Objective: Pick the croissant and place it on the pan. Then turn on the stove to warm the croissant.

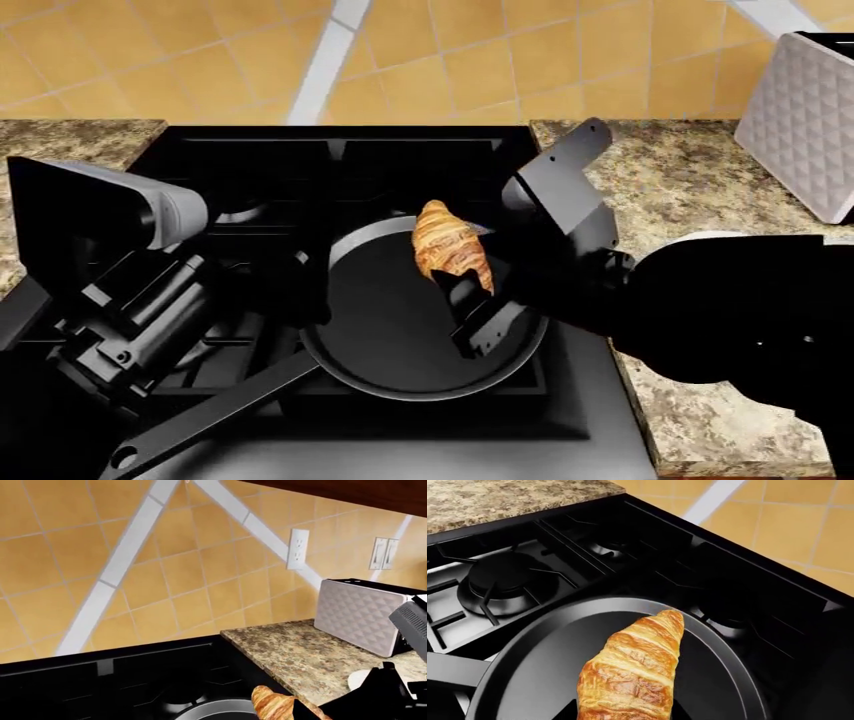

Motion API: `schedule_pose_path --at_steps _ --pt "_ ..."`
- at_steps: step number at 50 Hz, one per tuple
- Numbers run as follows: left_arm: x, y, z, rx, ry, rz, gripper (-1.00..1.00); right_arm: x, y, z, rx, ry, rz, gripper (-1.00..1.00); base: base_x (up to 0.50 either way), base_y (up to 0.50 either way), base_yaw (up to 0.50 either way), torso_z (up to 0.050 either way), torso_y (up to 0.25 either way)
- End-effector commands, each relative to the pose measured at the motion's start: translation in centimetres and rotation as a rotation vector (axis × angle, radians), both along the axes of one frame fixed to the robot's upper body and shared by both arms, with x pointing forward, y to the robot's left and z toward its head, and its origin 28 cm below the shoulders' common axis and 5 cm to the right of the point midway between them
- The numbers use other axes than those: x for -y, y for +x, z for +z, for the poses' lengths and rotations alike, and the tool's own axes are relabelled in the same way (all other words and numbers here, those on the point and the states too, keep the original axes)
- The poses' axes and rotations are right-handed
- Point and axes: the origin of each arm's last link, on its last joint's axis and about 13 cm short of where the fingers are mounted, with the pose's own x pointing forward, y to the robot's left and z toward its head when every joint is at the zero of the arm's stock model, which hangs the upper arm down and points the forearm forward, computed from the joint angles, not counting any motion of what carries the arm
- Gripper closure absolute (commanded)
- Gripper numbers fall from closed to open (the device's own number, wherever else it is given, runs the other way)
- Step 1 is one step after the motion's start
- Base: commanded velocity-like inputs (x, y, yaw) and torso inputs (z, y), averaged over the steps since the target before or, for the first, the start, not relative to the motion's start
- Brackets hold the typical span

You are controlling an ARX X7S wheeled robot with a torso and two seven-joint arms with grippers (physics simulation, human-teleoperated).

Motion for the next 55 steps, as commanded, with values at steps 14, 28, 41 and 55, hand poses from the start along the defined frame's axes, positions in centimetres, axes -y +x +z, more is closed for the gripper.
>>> schedule_pose_path --at_steps 14,28,41,55 --pt "0.0 -0.1 0.2 0.003 0.003 -0.01 -1.0 -0.4 1.6 -1.9 -0.07 -0.031 0.02 1.0 0.0 0.0 0.0 0.0 0.0" --pt "0.1 0.0 0.1 0.0 0.005 -0.007 -1.0 -0.4 1.9 -2.8 -0.104 -0.035 0.024 1.0 0.0 0.0 0.0 0.0 0.0" --pt "0.2 -0.3 0.3 0.005 0.007 -0.009 -1.0 -0.3 1.8 -3.3 -0.126 -0.043 0.028 1.0 0.0 0.0 0.0 0.0 0.0" --pt "0.3 -0.3 0.1 -0.001 0.009 -0.011 -1.0 -0.1 1.4 -2.6 -0.111 -0.027 0.024 -1.0 0.0 0.0 0.0 0.0 0.0"
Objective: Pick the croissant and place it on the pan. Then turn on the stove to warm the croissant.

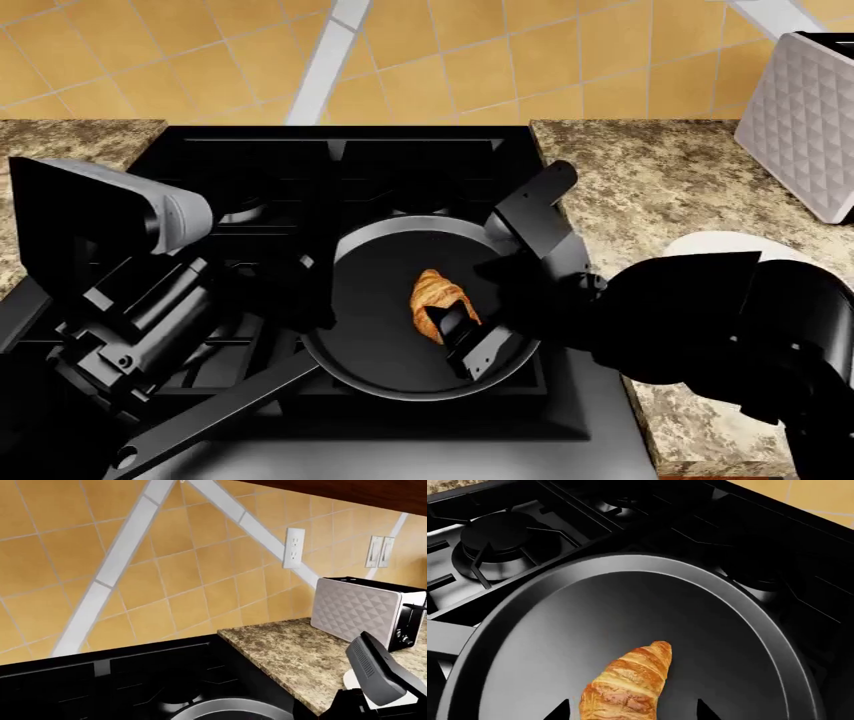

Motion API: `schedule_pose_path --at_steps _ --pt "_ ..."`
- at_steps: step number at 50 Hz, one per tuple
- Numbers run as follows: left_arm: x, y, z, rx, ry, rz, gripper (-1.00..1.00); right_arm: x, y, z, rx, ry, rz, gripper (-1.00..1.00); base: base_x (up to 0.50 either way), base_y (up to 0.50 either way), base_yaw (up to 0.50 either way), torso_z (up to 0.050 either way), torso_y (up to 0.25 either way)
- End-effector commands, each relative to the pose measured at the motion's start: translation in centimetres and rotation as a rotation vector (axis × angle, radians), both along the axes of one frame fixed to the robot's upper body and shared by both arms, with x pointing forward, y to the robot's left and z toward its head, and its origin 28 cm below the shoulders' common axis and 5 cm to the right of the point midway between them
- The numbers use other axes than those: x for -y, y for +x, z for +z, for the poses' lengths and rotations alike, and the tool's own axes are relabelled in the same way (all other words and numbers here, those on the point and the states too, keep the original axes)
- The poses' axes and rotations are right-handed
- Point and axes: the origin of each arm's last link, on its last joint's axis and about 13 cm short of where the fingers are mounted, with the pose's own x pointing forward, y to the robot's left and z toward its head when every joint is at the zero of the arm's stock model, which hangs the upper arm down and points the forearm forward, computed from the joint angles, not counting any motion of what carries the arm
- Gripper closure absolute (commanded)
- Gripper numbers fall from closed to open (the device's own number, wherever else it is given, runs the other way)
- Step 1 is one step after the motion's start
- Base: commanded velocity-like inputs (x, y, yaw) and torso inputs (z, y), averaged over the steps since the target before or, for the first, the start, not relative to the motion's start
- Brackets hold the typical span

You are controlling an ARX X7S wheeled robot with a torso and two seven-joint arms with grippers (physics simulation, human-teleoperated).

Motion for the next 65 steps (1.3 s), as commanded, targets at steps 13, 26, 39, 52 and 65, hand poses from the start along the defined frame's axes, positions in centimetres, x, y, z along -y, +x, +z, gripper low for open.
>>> schedule_pose_path --at_steps 13,26,39,52,65 --pt "0.0 -0.3 0.4 0.016 -0.018 -0.006 -1.0 0.2 -1.3 1.7 0.066 0.026 -0.01 -1.0 0.0 0.0 0.0 0.0 0.0" --pt "-0.1 -0.6 0.4 0.023 -0.005 0.005 -1.0 0.6 -3.5 3.0 0.145 0.079 -0.063 -1.0 0.0 0.0 0.0 0.0 0.0" --pt "-0.1 -1.1 0.1 0.025 0.015 0.002 -1.0 0.8 -5.2 3.6 0.203 0.164 -0.126 -1.0 0.0 0.0 0.0 0.0 0.0" --pt "-0.2 -1.1 -0.3 0.002 0.058 0.004 -1.0 0.8 -6.6 4.2 0.259 0.203 -0.174 -1.0 0.0 0.0 0.0 0.0 0.0" --pt "-0.3 -1.2 -0.3 -0.003 0.062 0.012 -1.0 1.0 -7.6 4.8 0.316 0.254 -0.226 -1.0 0.0 0.0 0.0 0.0 0.0"
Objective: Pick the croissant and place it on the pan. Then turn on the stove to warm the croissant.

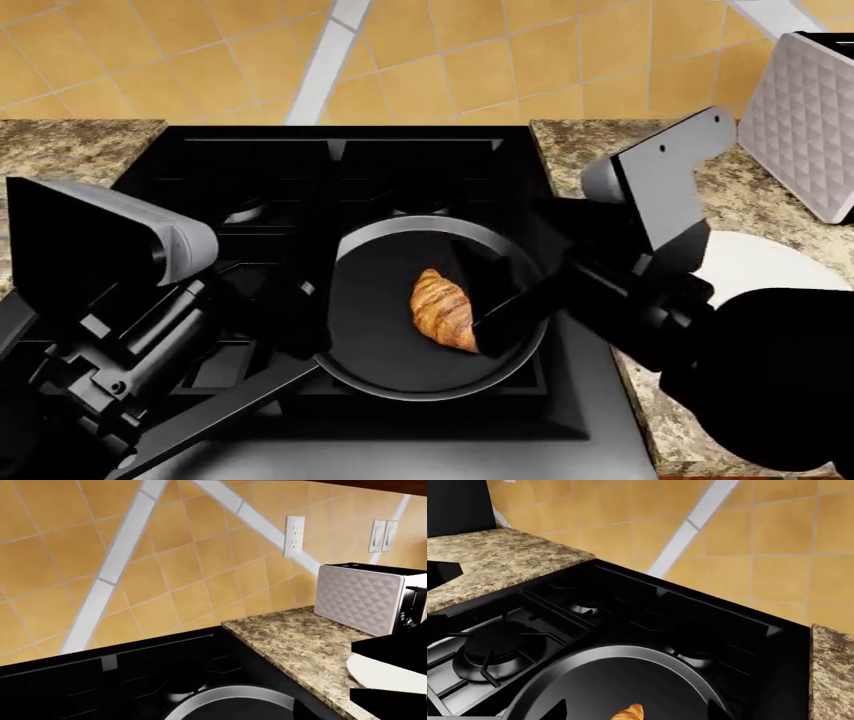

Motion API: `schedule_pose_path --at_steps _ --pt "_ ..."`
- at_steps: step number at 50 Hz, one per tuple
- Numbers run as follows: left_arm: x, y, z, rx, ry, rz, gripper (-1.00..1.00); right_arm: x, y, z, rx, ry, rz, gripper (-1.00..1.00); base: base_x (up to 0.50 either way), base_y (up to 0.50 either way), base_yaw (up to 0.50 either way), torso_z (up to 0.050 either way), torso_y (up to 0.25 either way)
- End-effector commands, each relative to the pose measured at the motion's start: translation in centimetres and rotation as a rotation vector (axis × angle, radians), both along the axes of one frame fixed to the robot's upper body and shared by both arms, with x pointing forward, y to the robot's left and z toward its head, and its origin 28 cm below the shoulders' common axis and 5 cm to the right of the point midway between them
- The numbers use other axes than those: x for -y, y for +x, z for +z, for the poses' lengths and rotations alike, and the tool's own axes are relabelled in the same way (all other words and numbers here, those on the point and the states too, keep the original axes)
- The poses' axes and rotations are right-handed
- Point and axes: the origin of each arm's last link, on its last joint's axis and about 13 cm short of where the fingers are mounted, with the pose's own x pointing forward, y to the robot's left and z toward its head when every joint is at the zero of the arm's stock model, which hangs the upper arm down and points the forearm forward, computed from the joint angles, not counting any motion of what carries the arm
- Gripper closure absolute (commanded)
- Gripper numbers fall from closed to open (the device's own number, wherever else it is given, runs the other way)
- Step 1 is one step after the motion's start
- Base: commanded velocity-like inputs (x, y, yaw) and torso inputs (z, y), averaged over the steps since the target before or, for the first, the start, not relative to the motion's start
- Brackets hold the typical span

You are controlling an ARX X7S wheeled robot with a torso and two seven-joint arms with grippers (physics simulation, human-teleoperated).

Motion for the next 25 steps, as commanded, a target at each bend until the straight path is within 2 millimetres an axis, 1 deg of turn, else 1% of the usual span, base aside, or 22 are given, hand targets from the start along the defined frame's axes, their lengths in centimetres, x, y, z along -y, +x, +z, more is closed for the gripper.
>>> schedule_pose_path --at_steps 1,7,25 --pt "-0.09 -0.12 -0.02 -0.002 0.001 0.005 -1.0 0.21 -0.93 0.48 0.043 0.057 -0.05 -1.0 0.0 0.0 0.0 0.0 0.0" --pt "-0.09 -0.24 0.06 0.003 -0.008 0.0 -1.0 0.27 -1.1 0.5 0.063 0.085 -0.063 -1.0 0.0 0.0 0.0 0.0 0.0" --pt "0.02 0.13 -0.19 -0.002 0.006 -0.003 -1.0 0.44 -0.68 0.11 0.056 0.104 -0.073 -1.0 -0.01 0.0 0.0 0.0 0.0"
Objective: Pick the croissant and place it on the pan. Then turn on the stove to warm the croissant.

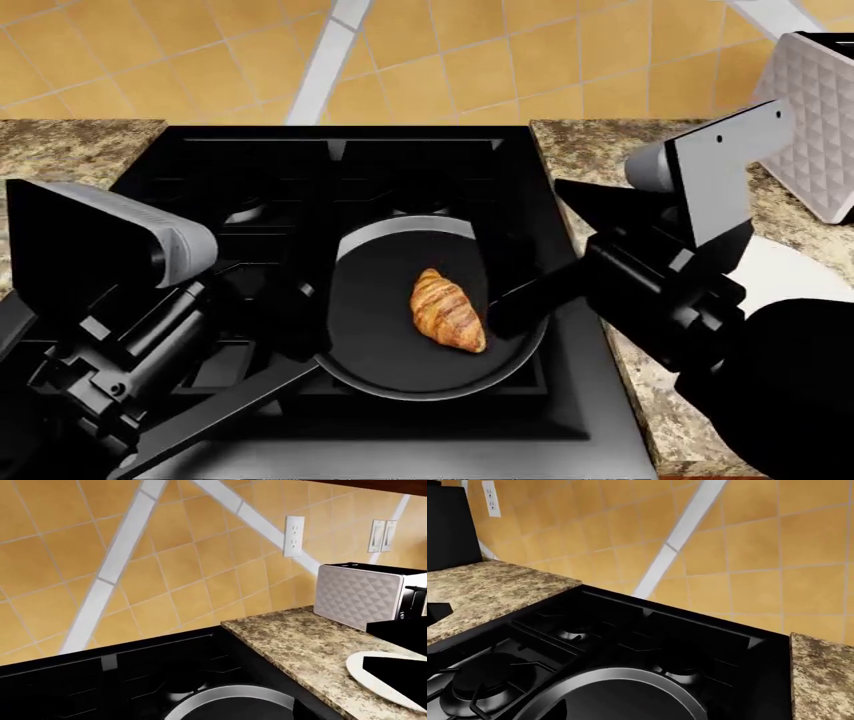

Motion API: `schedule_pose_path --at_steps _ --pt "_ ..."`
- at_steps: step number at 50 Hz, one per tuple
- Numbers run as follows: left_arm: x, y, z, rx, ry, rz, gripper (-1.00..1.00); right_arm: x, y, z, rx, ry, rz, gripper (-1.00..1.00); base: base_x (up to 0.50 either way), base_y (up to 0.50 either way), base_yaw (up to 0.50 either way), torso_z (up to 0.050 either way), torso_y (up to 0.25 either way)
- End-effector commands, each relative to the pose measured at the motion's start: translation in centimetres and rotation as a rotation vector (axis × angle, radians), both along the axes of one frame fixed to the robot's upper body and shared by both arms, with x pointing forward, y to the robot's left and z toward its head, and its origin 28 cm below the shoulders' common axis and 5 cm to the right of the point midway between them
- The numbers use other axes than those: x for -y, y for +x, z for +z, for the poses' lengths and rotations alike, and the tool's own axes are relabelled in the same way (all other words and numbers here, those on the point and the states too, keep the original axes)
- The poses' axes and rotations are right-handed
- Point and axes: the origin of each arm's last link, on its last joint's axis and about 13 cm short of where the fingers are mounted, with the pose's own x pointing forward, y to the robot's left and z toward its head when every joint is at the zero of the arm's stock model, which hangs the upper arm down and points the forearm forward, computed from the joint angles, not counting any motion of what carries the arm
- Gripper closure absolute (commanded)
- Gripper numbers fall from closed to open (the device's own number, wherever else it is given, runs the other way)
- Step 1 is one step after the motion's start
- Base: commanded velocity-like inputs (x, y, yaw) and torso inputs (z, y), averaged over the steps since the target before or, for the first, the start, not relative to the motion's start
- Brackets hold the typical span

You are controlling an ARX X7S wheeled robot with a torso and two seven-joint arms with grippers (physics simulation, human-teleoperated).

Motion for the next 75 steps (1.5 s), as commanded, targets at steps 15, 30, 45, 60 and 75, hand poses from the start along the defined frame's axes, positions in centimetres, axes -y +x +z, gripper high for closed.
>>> schedule_pose_path --at_steps 15,30,45,60,75 --pt "0.1 0.2 -0.1 -0.003 0.006 -0.009 -1.0 0.1 0.1 -0.2 0.005 0.012 -0.004 -1.0 -0.45 0.0 0.0 0.0 0.0" --pt "0.1 0.2 -0.1 -0.001 -0.003 -0.014 -1.0 0.0 -0.1 0.1 0.013 0.011 -0.003 -1.0 -0.5 0.0 0.0 0.0 0.0" --pt "-0.1 0.4 -0.2 0.011 -0.057 -0.007 -1.0 0.1 0.2 -0.2 0.037 0.03 -0.061 -1.0 -0.1 0.0 0.0 0.0 0.0" --pt "0.0 0.8 -0.6 0.029 -0.041 0.026 -1.0 0.4 -0.2 -0.9 0.047 0.043 -0.126 -1.0 0.0 0.0 0.0 0.0 0.0" --pt "0.1 0.1 -0.3 0.026 -0.014 0.016 -1.0 0.5 -1.2 -0.8 0.046 0.039 -0.141 -1.0 0.0 0.0 0.0 -0.043 0.0"
